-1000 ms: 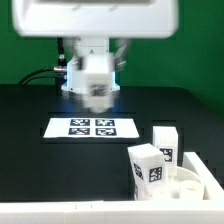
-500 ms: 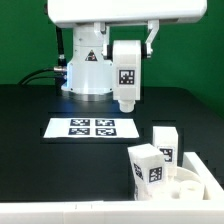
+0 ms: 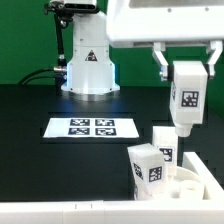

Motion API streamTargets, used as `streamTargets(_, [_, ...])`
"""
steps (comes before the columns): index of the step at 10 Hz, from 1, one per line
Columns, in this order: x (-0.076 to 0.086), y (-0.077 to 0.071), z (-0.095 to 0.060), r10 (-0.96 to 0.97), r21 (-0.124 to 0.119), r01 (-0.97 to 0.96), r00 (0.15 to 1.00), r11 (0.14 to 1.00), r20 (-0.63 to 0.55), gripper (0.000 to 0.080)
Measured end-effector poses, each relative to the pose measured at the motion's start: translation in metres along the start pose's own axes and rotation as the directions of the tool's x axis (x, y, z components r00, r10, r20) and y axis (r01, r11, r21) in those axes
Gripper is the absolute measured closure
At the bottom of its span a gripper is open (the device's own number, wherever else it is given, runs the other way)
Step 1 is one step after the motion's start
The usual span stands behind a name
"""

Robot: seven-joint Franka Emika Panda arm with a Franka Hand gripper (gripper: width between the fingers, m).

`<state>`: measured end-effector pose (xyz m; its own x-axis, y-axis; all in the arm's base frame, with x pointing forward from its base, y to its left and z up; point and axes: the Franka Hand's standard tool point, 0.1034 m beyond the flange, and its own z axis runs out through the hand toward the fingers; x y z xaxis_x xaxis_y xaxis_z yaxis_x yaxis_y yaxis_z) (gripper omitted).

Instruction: Assemble stool

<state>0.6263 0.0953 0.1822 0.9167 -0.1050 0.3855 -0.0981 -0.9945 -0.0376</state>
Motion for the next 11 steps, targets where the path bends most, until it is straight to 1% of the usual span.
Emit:
streamTargets(3, [-0.001,-0.002,0.003,-0.001,0.001,0.001,1.000,1.000,-0.010,0.0465])
streamTargets(4, [0.000,-0.006,0.014,-0.014,0.004,0.014,0.998,1.000,-0.053,0.0465])
streamTargets(5, [0.001,-0.005,0.025,-0.023,0.001,0.024,0.996,1.000,-0.091,0.0465])
streamTargets(6, [0.002,-0.007,0.032,-0.034,0.003,0.035,0.990,0.999,-0.135,0.0465])
streamTargets(9, [0.000,-0.007,0.033,-0.036,0.000,0.036,0.992,0.999,-0.124,0.0465])
streamTargets(10, [-0.002,-0.007,0.035,-0.037,0.000,0.037,0.991,0.999,-0.125,0.0465])
streamTargets(11, [-0.011,-0.008,0.043,-0.043,-0.001,0.044,0.991,0.999,-0.125,0.0465])
